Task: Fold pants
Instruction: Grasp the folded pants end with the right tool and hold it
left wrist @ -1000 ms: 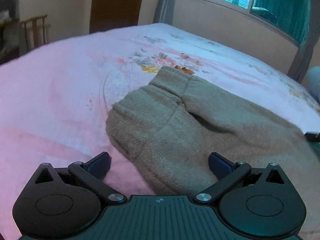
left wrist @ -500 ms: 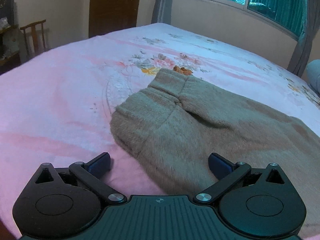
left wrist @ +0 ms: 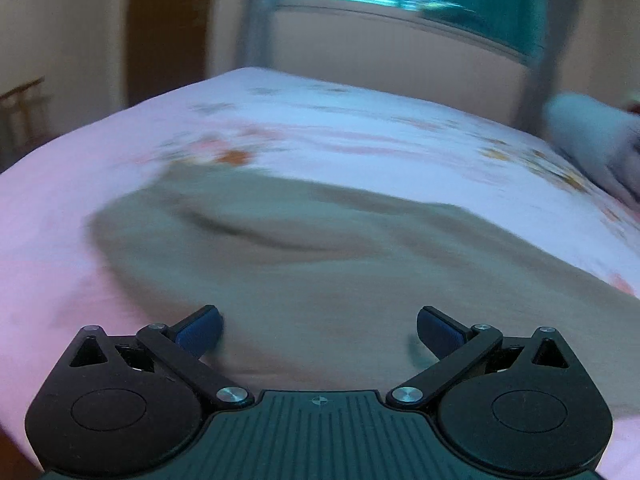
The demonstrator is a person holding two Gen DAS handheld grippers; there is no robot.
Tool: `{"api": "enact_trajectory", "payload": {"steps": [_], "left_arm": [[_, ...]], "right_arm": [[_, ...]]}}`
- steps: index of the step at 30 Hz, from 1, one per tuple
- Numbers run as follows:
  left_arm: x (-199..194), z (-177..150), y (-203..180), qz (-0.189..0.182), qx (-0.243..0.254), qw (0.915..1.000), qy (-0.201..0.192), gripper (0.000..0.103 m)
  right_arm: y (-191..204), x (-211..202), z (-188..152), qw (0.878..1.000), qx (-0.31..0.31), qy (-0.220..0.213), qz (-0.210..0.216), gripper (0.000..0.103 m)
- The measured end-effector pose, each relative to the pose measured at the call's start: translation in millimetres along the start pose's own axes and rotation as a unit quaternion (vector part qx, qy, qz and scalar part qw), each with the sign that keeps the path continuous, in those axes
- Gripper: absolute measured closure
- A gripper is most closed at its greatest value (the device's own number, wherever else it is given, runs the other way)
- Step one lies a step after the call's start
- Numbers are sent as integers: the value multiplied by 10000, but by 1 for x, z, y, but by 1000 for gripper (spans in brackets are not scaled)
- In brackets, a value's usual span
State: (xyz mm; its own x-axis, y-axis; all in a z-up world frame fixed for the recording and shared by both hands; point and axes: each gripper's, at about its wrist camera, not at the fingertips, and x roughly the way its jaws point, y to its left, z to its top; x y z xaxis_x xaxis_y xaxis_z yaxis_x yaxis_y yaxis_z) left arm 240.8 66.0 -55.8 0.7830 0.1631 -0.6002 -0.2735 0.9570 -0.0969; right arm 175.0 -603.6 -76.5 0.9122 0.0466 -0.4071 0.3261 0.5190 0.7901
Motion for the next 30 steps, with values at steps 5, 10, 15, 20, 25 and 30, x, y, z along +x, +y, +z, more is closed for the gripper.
{"api": "enact_trajectory", "payload": {"steps": [5, 10, 15, 20, 25, 30], "left_arm": [[3, -15, -79, -351, 540, 9978, 157, 0], [2, -38, -112, -309, 980, 9942, 311, 0], [1, -40, -112, -345, 986, 9940, 311, 0], [3, -41, -117, -209, 1006, 9943, 290, 0], [-23, -34, -164, -637, 933, 9934, -210, 0], [-21, -52, -258, -1169, 1362, 9837, 119, 0]], "right_arm": [[-32, 8, 3, 9979, 640, 70, 74, 59], [-32, 27, -1, 9979, 596, 203, 151, 69], [-41, 25, -2, 9978, 554, 328, 145, 76], [-47, 38, -5, 9960, 727, 260, 456, 78], [-42, 44, -7, 9976, 583, 271, 266, 94], [-44, 42, -8, 9973, 617, 286, 288, 94]]}}
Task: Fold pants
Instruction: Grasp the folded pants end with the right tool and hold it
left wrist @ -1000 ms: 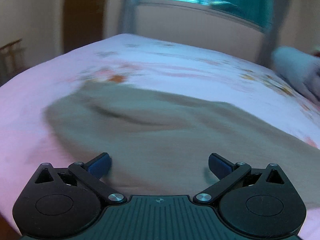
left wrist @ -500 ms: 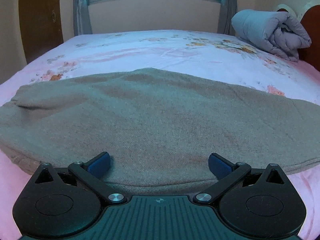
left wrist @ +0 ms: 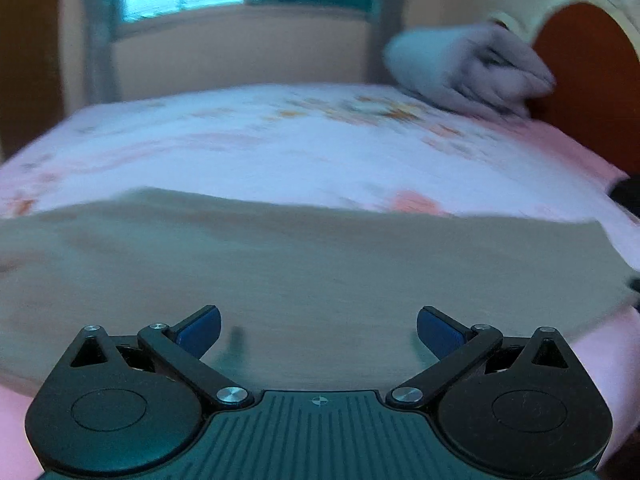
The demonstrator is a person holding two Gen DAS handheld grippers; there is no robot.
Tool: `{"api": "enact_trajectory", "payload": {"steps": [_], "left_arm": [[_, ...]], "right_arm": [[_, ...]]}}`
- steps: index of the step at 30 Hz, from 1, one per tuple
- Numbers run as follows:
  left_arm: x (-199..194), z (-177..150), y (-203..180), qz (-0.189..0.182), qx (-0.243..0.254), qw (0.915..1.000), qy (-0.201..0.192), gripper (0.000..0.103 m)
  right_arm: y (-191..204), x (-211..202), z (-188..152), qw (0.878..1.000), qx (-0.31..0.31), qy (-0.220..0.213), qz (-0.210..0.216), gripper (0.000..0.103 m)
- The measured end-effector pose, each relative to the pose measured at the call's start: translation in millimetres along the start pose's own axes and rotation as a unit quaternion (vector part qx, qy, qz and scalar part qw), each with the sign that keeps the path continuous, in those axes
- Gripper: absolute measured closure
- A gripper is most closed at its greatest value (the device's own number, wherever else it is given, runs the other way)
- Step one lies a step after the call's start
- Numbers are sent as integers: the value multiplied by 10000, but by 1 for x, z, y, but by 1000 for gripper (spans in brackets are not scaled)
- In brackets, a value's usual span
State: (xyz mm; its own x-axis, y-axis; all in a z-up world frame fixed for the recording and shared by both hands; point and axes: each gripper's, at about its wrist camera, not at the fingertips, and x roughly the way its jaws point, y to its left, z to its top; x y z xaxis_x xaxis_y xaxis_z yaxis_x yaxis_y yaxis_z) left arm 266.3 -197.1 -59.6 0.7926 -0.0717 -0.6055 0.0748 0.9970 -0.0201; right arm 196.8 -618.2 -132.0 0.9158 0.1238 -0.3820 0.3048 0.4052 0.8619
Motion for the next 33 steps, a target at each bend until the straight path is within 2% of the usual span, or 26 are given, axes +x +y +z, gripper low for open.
{"api": "enact_trajectory", "payload": {"steps": [2, 3, 4, 8, 12, 15, 17, 21, 24, 25, 29, 33], "left_arm": [[22, -11, -34, 141, 105, 9987, 483, 0], [22, -16, -47, 414, 203, 9983, 354, 0], [17, -17, -55, 503, 227, 9982, 217, 0], [4, -21, -57, 300, -54, 9995, 9, 0], [9, -31, -62, 363, 184, 9991, 82, 0], [1, -22, -56, 207, -90, 9997, 109, 0], [0, -28, -61, 146, 46, 9998, 132, 0], [1, -40, -70, 252, 281, 9993, 56, 0], [-12, -33, -61, 197, -279, 9992, -200, 0], [-14, -33, -61, 247, -290, 9990, -242, 0], [1, -36, -70, 287, 37, 9996, 25, 0], [1, -31, -64, 252, -221, 9994, 36, 0]], "right_arm": [[-1, 0, 1, 10000, 29, 40, 5, 94], [-2, 0, 3, 10000, 51, 63, 20, 93], [-2, -1, 4, 9999, 83, 92, 54, 92], [-1, -2, 6, 9998, -18, 162, 126, 87], [-6, -2, 4, 9997, 45, 86, 223, 89], [-9, -4, 4, 9996, 126, 41, 262, 89], [-11, -6, 4, 9992, 233, 32, 317, 89], [-15, -5, 4, 9988, 349, 35, 345, 89], [-14, -4, 5, 9987, 408, 29, 299, 88], [-13, -4, 5, 9988, 396, 31, 276, 88], [-9, -3, 5, 9993, 308, 52, 191, 88], [-5, -2, 7, 9995, 296, 43, 116, 87]]}}
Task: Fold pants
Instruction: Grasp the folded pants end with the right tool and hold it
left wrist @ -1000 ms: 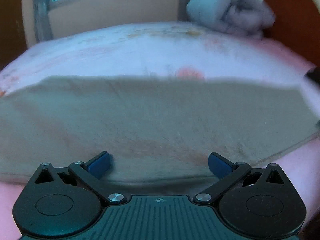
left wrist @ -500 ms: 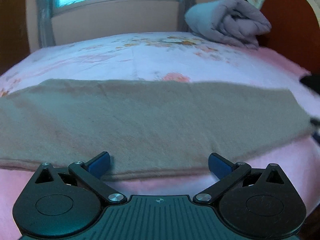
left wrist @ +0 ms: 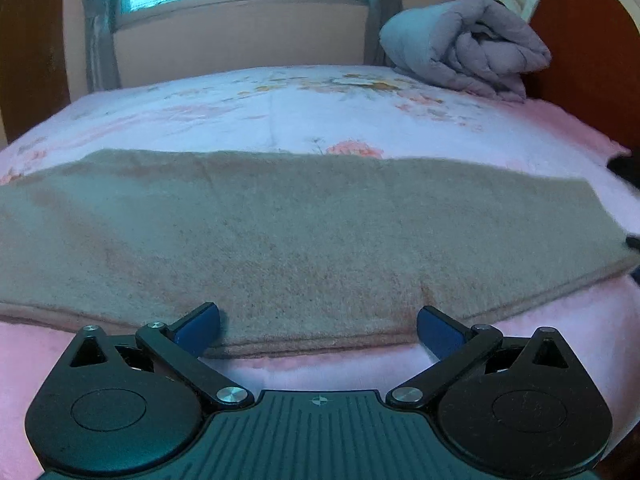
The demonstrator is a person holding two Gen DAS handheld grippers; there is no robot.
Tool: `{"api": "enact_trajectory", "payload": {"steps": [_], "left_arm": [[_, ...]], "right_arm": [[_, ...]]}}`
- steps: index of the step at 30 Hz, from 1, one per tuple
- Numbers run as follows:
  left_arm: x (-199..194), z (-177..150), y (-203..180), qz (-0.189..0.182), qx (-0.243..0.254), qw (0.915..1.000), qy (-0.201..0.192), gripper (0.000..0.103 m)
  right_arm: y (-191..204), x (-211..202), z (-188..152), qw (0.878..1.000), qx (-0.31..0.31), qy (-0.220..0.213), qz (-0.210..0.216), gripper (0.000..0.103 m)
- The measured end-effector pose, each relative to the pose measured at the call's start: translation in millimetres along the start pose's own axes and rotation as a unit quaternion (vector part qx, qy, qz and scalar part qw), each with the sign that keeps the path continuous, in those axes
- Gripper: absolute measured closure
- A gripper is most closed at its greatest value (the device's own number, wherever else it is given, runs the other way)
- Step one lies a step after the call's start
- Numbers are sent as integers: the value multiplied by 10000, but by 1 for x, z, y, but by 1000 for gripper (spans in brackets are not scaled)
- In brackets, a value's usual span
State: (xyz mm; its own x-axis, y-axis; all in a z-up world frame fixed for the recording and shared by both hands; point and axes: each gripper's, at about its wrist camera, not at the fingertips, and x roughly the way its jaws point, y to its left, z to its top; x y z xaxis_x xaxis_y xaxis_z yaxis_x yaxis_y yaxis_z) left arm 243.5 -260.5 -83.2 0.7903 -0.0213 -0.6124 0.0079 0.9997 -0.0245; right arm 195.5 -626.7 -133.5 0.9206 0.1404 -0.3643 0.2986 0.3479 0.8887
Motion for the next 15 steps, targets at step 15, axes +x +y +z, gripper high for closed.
{"api": "enact_trajectory", "payload": {"steps": [15], "left_arm": [[14, -3, -3, 269, 76, 9996, 67, 0]], "right_arm": [[12, 8, 3, 9992, -314, 65, -250, 89]]}}
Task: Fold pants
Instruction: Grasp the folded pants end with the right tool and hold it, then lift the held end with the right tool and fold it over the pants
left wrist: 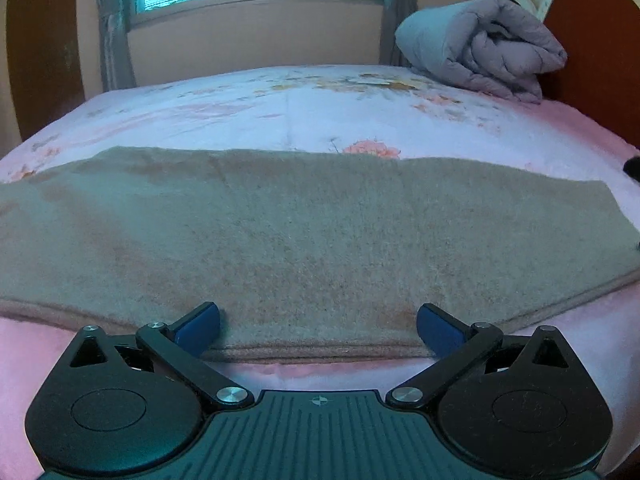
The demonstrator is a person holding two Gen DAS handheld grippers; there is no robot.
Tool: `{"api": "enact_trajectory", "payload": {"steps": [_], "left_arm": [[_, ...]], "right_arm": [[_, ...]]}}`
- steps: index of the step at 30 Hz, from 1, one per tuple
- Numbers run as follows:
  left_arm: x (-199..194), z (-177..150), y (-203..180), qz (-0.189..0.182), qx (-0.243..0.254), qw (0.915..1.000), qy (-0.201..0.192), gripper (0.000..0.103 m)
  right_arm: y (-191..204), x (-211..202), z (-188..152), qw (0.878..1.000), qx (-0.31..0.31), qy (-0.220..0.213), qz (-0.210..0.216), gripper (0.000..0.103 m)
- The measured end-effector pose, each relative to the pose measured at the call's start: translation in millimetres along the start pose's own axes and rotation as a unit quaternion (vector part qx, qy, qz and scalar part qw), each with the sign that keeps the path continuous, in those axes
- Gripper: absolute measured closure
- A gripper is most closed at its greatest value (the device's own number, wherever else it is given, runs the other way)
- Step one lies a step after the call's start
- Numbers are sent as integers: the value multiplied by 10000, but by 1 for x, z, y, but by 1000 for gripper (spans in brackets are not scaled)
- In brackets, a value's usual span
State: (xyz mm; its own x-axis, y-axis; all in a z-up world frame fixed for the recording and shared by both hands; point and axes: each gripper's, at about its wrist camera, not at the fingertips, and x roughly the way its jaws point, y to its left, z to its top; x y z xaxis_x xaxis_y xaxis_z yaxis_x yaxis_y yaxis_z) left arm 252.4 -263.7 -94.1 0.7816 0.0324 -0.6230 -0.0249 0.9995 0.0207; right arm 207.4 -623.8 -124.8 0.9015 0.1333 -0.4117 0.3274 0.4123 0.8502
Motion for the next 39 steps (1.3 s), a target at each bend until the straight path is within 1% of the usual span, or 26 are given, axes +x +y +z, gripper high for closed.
{"api": "enact_trajectory", "payload": {"steps": [2, 4, 5, 9, 12, 15, 18, 19, 20, 22, 23, 24, 25, 26, 28, 29, 30, 31, 32, 33, 35, 37, 39], "left_arm": [[4, 2, -2, 27, -6, 10000, 50, 0], [5, 0, -4, 74, 32, 10000, 23, 0], [4, -1, -5, 93, 68, 9999, -14, 0], [4, -1, -5, 88, 64, 9999, -27, 0], [4, 0, -4, 59, 47, 10000, 26, 0], [6, 3, -2, -11, 49, 9999, 108, 0], [6, 6, 6, -202, 62, 9997, 157, 0], [1, 9, 16, -390, -49, 9991, 140, 0], [-7, 10, 29, -594, -62, 9981, 137, 0], [-35, 10, 67, -609, -91, 9981, 67, 0], [-54, 8, 96, -602, -216, 9979, 36, 0], [-76, 7, 130, -583, -353, 9976, -83, 0], [-96, 6, 161, -492, -503, 9973, -228, 0], [-118, 4, 197, -360, -641, 9966, -377, 0], [-148, 0, 245, -21, -641, 9961, -603, 0], [-158, -2, 268, 203, -628, 9959, -621, 0], [-165, -5, 289, 358, -690, 9948, -661, 0], [-168, -9, 308, 460, -787, 9938, -634, 0], [-166, -12, 322, 524, -871, 9936, -503, 0], [-164, -14, 331, 556, -937, 9931, -441, 0], [-159, -20, 340, 469, -1119, 9914, -495, 0], [-152, -18, 332, 146, -1172, 9916, -527, 0], [-142, -11, 313, -299, -1128, 9906, -709, 0]], "right_arm": [[7, 1, 1, 9997, -151, 40, -172, 92], [23, 0, 1, 9979, -529, 15, -373, 94], [35, -2, 1, 9963, -754, -18, -401, 94], [99, -16, -8, 9861, -1647, -200, -125, 94], [160, -26, -25, 9709, -2377, -194, 190, 94], [222, -36, -52, 9515, -3016, -88, 594, 94], [280, -34, -90, 9282, -3587, 323, 931, 94], [299, -30, -108, 9187, -3779, 498, 1031, 94], [312, -26, -121, 9118, -3905, 627, 1110, 94], [339, -12, -155, 8941, -4201, 987, 1198, 94], [349, -3, -174, 8848, -4330, 1182, 1253, 94], [356, 7, -193, 8770, -4423, 1368, 1282, 94], [360, 19, -216, 8691, -4512, 1570, 1284, 92], [359, 31, -240, 8626, -4548, 1788, 1307, 88], [347, 61, -296, 8460, -4632, 2320, 1260, 77], [337, 74, -325, 8360, -4675, 2645, 1124, 65], [323, 85, -356, 8189, -4808, 2994, 924, 72], [314, 83, -375, 8117, -4915, 3030, 885, 73], [305, 75, -383, 8167, -4873, 2925, 998, 73], [298, 66, -382, 8280, -4697, 2850, 1123, 72], [287, 52, -365, 8491, -4417, 2648, 1179, 72], [280, 41, -336, 8676, -4262, 2306, 1114, 71], [272, 29, -305, 8838, -4109, 1984, 1033, 68]]}}
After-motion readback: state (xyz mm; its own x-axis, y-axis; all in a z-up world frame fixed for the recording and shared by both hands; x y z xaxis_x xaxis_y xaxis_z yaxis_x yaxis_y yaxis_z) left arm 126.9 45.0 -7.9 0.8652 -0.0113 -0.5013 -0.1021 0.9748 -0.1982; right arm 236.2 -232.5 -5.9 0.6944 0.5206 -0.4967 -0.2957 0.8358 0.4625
